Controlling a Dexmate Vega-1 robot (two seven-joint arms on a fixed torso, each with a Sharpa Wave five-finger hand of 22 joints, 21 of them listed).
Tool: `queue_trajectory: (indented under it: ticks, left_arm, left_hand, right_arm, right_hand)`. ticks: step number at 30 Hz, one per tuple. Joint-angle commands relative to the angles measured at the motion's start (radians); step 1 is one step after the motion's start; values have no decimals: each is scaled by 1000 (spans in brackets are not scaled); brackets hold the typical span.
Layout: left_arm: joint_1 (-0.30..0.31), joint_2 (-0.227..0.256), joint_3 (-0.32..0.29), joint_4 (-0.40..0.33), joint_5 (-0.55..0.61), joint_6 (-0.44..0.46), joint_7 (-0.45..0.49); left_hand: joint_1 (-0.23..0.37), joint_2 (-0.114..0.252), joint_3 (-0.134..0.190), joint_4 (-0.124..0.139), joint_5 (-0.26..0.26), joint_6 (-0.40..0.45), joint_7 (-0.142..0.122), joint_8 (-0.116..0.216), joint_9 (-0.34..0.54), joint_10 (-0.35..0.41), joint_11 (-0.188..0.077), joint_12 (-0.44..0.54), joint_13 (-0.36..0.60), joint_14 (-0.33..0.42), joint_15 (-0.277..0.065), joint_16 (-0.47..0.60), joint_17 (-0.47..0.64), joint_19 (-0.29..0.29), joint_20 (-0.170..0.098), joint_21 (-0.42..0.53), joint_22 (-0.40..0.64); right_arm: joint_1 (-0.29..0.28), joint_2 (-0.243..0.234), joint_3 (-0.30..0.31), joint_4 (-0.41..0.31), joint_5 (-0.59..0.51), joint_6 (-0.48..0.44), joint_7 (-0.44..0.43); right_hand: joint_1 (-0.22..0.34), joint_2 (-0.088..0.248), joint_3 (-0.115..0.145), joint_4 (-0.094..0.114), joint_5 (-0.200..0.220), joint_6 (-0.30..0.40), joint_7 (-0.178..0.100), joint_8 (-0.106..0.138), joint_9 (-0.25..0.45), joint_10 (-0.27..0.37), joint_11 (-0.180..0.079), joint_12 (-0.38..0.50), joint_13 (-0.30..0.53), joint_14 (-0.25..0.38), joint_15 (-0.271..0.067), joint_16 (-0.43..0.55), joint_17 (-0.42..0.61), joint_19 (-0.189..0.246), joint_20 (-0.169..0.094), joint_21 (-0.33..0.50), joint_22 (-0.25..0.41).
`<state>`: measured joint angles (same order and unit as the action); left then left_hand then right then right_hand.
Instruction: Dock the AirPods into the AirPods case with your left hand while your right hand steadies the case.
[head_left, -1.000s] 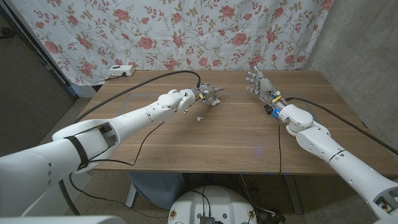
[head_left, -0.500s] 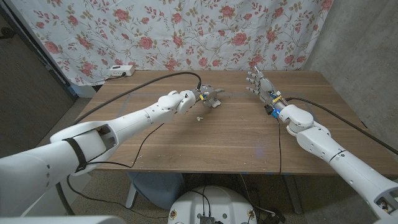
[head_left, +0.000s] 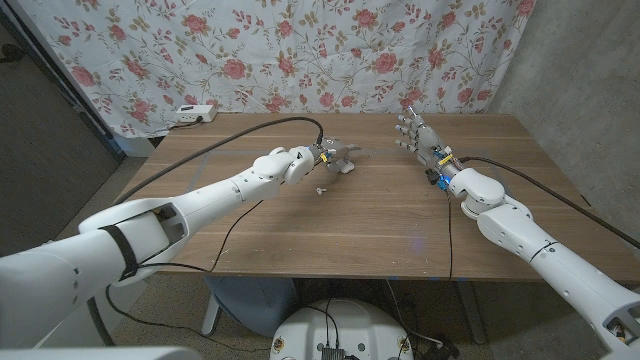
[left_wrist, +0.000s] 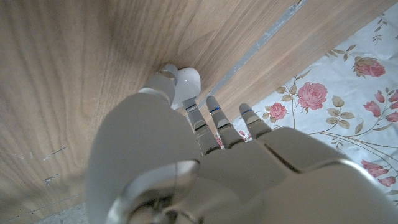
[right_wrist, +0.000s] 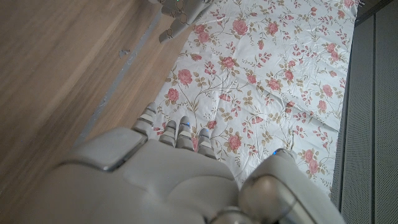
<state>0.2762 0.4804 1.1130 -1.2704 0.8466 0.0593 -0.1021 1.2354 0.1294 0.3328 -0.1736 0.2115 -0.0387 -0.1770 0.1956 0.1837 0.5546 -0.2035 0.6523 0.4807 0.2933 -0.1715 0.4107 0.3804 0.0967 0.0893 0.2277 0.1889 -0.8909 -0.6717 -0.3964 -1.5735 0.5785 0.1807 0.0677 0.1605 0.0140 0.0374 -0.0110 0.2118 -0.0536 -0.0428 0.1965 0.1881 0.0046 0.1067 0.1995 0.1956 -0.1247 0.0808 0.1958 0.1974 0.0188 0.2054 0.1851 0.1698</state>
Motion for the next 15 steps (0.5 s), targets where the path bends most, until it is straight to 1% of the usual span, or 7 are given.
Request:
queue_trajectory:
  ticks: [1,11,13,15]
  left_arm:
    - [16,12,-23,-36,3,23,24]
    - [40,27,-56,-80,2,58,54]
    - [41,29,-59,-93,2,68,41]
    - [51,36,-73,-108,-7,69,57]
  left_hand:
    - [22,0,-7,2,5,-43,-1,-17,5,178,-23,144,217,41,-42,7,9,14,2,8,0]
    - [26,-2,-11,4,6,-46,1,-15,5,186,-21,141,206,39,-43,6,10,13,-3,6,0]
    - [27,-2,-11,4,6,-45,1,-15,5,188,-21,140,203,39,-43,6,11,13,-3,6,-1]
    - [27,-3,-12,4,6,-45,1,-14,5,189,-20,140,201,38,-44,6,11,14,-4,6,-1]
  right_arm:
    - [-1,-1,2,1,2,3,2]
    - [0,2,3,8,6,7,6]
    - [-1,1,3,8,6,7,6]
    - [-1,1,3,9,6,7,7]
  right_hand:
    - [-1,8,-2,-2,-4,4,1,4,4,-3,0,4,2,-5,-1,8,3,-8,4,5,4]
    - [-1,9,-2,-3,-4,2,0,3,4,-3,0,4,2,-5,-1,8,3,-8,4,5,4]
    - [-1,9,-2,-3,-4,3,0,3,4,-3,0,4,2,-5,-1,8,3,-8,4,5,4]
    - [-1,9,-2,-3,-4,2,0,3,4,-3,0,4,2,-5,-2,8,3,-8,4,5,4]
